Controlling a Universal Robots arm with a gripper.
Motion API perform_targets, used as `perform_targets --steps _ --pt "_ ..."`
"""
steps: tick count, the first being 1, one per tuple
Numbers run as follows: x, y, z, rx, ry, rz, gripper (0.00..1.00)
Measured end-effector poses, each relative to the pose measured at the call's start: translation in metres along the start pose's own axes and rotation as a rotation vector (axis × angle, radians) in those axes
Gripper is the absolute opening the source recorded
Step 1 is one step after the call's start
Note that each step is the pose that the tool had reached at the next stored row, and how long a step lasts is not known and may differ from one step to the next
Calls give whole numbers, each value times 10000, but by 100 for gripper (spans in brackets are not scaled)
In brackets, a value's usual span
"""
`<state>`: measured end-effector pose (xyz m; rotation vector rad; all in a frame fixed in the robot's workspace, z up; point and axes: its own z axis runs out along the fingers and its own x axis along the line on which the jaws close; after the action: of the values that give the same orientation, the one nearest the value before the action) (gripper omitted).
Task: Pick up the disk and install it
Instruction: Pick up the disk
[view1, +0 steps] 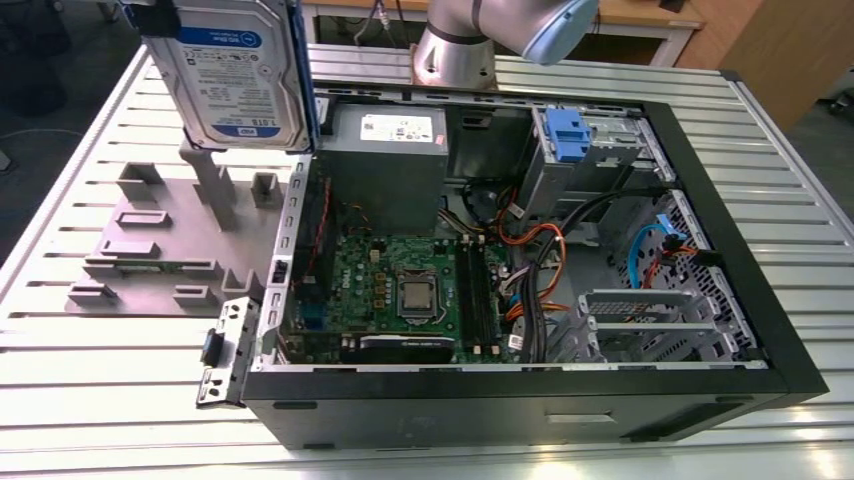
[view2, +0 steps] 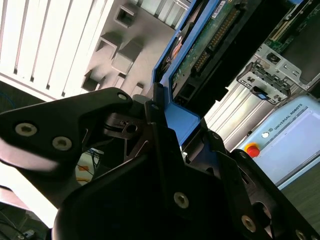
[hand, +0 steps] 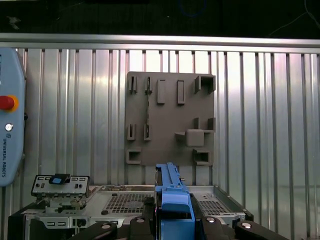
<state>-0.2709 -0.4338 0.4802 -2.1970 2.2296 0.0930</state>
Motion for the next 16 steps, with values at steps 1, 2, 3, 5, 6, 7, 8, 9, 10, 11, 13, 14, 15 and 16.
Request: perform_targets --steps 1,2,3,5,6,7,8,9,10,11,13,14,15,16 --pt "0 -4 0 0 0 0 36" --pt "0 -8 0 0 0 -1 36" --pt "0 -12 0 0 -1 -1 36" --pt "0 -18 0 0 0 0 36" --pt "0 -21 -1 0 0 0 36" --pt "0 -24 -1 0 0 0 36" --pt "0 -27 -1 -1 0 0 36" --pt "0 -29 -1 0 0 0 36" --pt "-1 -33 -1 0 0 0 36" --pt "0 -37 -1 0 0 0 36" --pt "-1 -45 -2 0 0 0 36" --pt "-1 -49 -2 -1 0 0 36" --pt "-1 -52 -2 0 0 0 36" --pt "-1 -55 -2 0 -1 0 36"
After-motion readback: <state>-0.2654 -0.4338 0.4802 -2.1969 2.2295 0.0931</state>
